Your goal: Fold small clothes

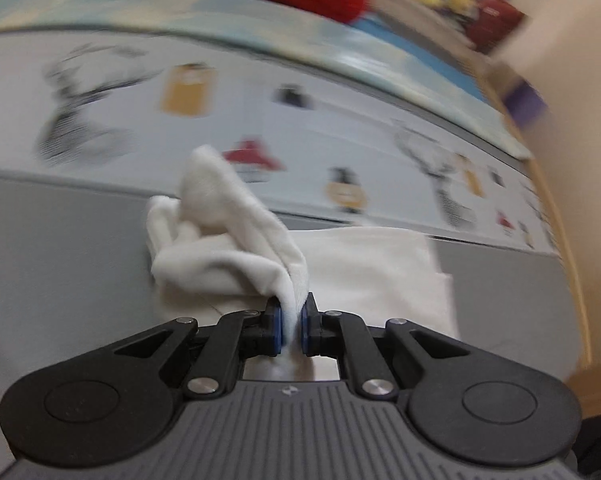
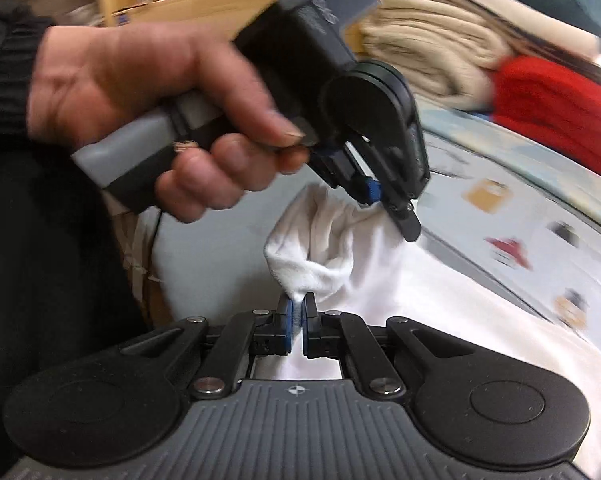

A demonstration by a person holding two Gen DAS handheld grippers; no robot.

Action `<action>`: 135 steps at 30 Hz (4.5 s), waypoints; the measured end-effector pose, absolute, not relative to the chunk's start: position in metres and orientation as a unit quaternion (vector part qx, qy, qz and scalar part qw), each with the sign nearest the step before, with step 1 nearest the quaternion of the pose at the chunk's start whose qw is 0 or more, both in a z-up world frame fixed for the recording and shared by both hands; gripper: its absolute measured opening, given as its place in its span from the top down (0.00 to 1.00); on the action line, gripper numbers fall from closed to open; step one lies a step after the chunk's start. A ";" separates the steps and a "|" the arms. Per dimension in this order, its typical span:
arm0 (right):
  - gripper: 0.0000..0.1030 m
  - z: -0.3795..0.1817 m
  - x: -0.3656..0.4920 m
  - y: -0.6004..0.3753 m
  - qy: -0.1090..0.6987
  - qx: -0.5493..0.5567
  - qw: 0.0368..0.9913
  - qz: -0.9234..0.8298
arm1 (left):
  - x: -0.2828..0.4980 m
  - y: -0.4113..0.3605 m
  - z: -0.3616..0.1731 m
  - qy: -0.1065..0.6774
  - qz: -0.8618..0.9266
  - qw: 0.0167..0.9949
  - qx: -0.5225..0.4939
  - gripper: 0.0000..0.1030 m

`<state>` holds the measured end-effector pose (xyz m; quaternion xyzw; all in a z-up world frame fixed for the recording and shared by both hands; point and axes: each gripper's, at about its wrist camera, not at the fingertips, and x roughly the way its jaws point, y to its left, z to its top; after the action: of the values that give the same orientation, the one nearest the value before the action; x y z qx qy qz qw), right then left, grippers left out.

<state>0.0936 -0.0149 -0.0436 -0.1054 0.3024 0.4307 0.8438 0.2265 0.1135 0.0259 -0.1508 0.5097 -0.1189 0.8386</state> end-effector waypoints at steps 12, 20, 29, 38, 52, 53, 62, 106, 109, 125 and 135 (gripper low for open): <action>0.96 -0.070 0.079 -0.184 0.366 -0.063 0.903 0.217 | 0.225 -0.071 0.043 0.425 -0.293 0.850 -0.100 0.81; 0.92 -0.116 0.095 -0.248 0.503 0.086 0.854 0.107 | 0.233 -0.048 0.031 0.462 -0.243 0.848 -0.096 0.63; 0.50 -0.129 0.143 -0.246 0.501 0.180 0.845 0.055 | 0.217 -0.024 -0.002 0.551 -0.272 0.789 0.006 0.64; 1.00 -0.106 0.127 -0.255 0.471 0.229 0.849 0.071 | 0.177 -0.016 -0.031 0.547 -0.333 0.763 0.088 0.69; 0.72 -0.116 0.122 -0.284 0.467 0.251 0.848 -0.003 | 0.151 -0.039 -0.073 0.565 -0.359 0.712 0.212 0.74; 0.47 -0.116 0.125 -0.282 0.462 0.245 0.852 -0.003 | 0.147 -0.041 -0.079 0.569 -0.357 0.703 0.234 0.74; 0.58 -0.152 0.154 -0.264 0.516 0.240 0.822 0.031 | 0.167 -0.013 -0.059 0.574 -0.342 0.730 0.143 0.74; 0.56 -0.132 0.272 -0.173 0.445 -0.008 0.885 0.140 | 0.273 -0.011 -0.051 0.539 -0.192 0.817 0.078 0.66; 0.52 -0.140 0.280 -0.176 0.459 0.019 0.879 0.132 | 0.277 -0.011 -0.056 0.549 -0.187 0.811 0.080 0.65; 0.31 -0.099 0.216 -0.216 0.402 0.068 0.912 0.047 | 0.221 0.018 -0.007 0.452 -0.113 0.880 0.095 0.17; 0.15 -0.063 0.080 -0.202 0.327 0.036 0.943 0.056 | 0.068 -0.010 0.002 0.362 -0.067 0.927 0.071 0.12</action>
<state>0.0804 -0.2021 -0.0629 0.0359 0.3267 0.0557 0.9428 0.0684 -0.0100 0.0016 0.0709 0.3622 -0.0675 0.9269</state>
